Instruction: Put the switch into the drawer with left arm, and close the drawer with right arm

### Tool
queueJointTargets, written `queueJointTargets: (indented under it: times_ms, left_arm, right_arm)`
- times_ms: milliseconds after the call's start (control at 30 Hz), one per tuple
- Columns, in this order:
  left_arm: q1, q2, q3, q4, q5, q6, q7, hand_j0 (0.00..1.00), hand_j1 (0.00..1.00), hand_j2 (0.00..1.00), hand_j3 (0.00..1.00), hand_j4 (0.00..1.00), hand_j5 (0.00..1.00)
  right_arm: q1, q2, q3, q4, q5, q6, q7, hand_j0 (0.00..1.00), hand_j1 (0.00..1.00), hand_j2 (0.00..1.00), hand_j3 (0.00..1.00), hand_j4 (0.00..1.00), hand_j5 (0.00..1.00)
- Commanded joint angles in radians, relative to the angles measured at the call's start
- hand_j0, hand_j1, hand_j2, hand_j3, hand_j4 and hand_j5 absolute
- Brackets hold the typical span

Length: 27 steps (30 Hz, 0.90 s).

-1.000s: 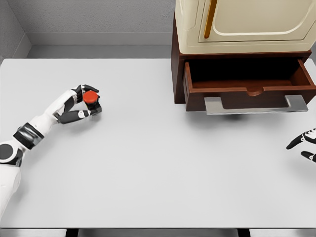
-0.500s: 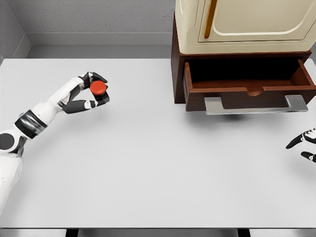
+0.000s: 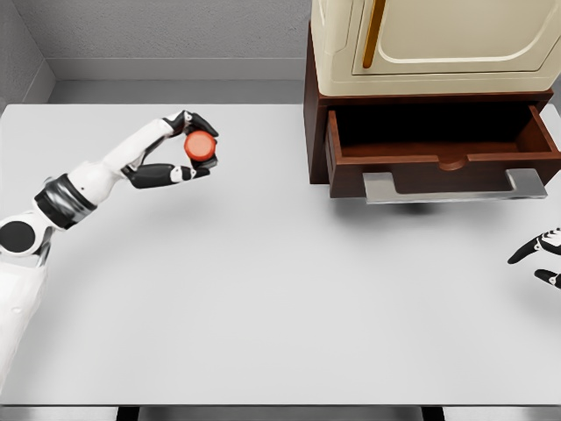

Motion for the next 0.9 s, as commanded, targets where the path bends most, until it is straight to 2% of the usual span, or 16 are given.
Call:
queueJointTargets:
  times_ms: [0,133,233,467,500,867]
  left_arm:
    - [0.0,-0.002,0.001,-0.033,0.001,0.003,0.002,0.33,0.33,0.33,0.33,0.33,0.33]
    - [-0.014,-0.044,0.001,-0.053,-0.068,0.003,0.002,0.32,0.32,0.32,0.32,0.32,0.32]
    - [-0.017,-0.068,0.001,-0.093,-0.085,0.002,0.002,0.32,0.32,0.32,0.32,0.32,0.32]
    - [-0.04,-0.125,-0.001,-0.122,-0.13,0.002,0.002,0.3,0.3,0.3,0.3,0.3,0.3]
    - [-0.057,-0.133,-0.016,-0.122,-0.144,0.002,0.002,0.3,0.3,0.3,0.3,0.3,0.3]
    - [-0.074,-0.232,-0.021,-0.2,-0.292,0.006,0.002,0.29,0.29,0.29,0.29,0.29,0.29]
  right_arm:
    - [0.0,-0.002,0.0,0.0,-0.008,0.003,0.0,0.58,0.58,0.58,0.58,0.58,0.58]
    - [0.0,-0.002,0.0,0.0,-0.008,0.003,0.0,0.58,0.58,0.58,0.58,0.58,0.58]
    - [0.0,-0.002,0.0,0.0,-0.008,0.003,0.0,0.58,0.58,0.58,0.58,0.58,0.58]
    - [0.0,-0.002,0.0,0.0,-0.008,0.003,0.0,0.59,0.59,0.59,0.59,0.59,0.59]
    - [0.0,-0.002,0.0,-0.002,-0.008,0.003,0.0,0.6,0.6,0.6,0.6,0.6,0.6]
    - [0.0,-0.004,-0.002,0.0,-0.008,0.003,0.0,0.6,0.6,0.6,0.6,0.6,0.6]
